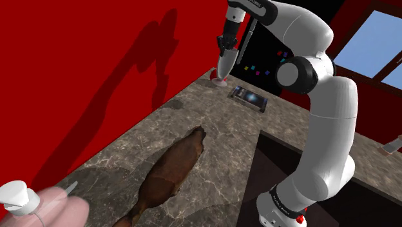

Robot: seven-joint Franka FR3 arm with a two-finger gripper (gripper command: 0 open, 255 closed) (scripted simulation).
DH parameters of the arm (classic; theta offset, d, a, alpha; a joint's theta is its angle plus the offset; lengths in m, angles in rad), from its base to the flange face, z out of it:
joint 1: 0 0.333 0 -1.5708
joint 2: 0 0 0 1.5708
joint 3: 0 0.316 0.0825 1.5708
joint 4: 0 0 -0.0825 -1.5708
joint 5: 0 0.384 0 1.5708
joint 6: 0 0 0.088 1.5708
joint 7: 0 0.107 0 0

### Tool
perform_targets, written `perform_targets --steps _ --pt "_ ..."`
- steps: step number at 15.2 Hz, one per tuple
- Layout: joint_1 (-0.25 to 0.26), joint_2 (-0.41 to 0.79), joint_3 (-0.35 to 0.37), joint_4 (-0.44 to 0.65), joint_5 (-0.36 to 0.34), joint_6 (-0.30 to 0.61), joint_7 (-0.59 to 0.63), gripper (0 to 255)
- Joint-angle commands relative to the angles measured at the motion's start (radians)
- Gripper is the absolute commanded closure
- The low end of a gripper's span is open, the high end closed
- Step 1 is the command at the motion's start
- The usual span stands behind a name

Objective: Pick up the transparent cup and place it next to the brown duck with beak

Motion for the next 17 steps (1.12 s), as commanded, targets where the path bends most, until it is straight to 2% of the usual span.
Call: perform_targets --steps 1,4,7,12,17 --pt "0.013 -0.107 -0.001 -0.148 -0.006 0.045 0.006 255" --pt "0.037 -0.276 0.000 -0.379 -0.019 0.107 0.024 255" --pt "0.056 -0.415 0.007 -0.546 -0.029 0.136 0.045 255" --pt "0.079 -0.616 0.024 -0.757 -0.041 0.146 0.085 255" --pt "0.098 -0.797 0.049 -0.913 -0.043 0.122 0.129 255"
